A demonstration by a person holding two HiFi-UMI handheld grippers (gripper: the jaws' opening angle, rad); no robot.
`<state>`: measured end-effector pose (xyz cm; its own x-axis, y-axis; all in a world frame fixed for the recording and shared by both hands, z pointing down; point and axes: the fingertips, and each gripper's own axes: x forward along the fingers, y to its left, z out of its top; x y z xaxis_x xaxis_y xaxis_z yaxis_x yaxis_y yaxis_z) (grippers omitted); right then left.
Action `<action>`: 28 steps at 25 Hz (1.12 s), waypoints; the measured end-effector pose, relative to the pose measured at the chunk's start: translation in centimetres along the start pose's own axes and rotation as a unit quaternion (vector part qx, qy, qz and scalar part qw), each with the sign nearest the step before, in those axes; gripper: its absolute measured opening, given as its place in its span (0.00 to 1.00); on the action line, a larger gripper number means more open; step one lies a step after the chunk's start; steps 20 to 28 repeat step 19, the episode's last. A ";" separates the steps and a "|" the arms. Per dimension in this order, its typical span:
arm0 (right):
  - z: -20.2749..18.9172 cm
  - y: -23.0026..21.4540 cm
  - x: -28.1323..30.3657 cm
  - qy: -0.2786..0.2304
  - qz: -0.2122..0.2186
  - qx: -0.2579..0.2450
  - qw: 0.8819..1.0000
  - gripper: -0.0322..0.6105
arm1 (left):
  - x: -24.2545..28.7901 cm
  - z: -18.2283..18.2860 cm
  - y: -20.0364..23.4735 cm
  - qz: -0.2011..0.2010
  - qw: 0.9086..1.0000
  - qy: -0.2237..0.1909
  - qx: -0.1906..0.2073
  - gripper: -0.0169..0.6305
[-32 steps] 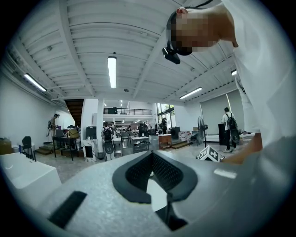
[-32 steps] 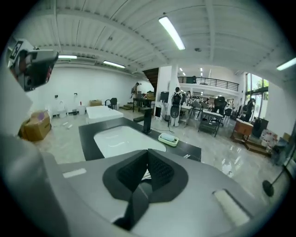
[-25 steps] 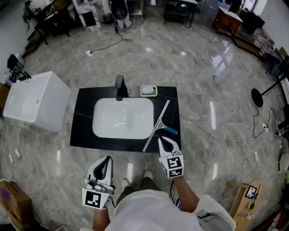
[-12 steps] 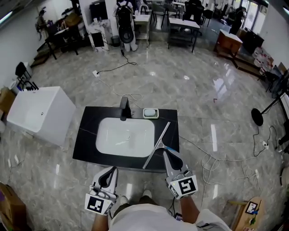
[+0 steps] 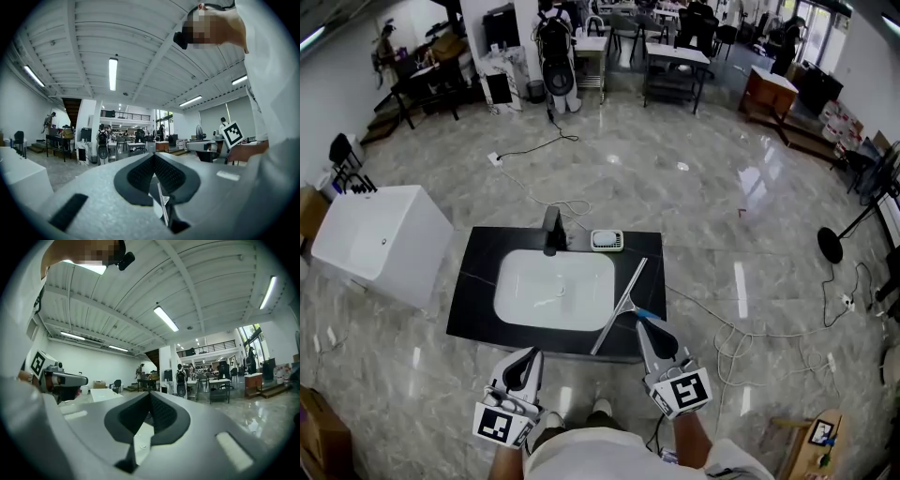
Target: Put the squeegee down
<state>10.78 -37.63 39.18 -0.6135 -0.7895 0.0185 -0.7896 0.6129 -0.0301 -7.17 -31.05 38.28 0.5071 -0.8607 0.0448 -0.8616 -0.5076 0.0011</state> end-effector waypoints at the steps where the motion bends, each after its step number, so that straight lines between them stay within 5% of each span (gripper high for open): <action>1: -0.2 0.0 0.0 -0.001 0.000 0.002 1.000 0.06 | 0.0 -0.1 0.0 -0.001 1.000 0.000 -0.001 0.03; 19: 1.7 6.6 3.7 0.010 0.009 -0.003 1.000 0.06 | -5.2 1.3 7.2 0.006 1.000 -0.026 0.006 0.03; 28: 1.7 6.6 3.7 0.010 0.009 -0.003 1.000 0.06 | -5.2 1.3 7.2 0.006 1.000 -0.026 0.006 0.03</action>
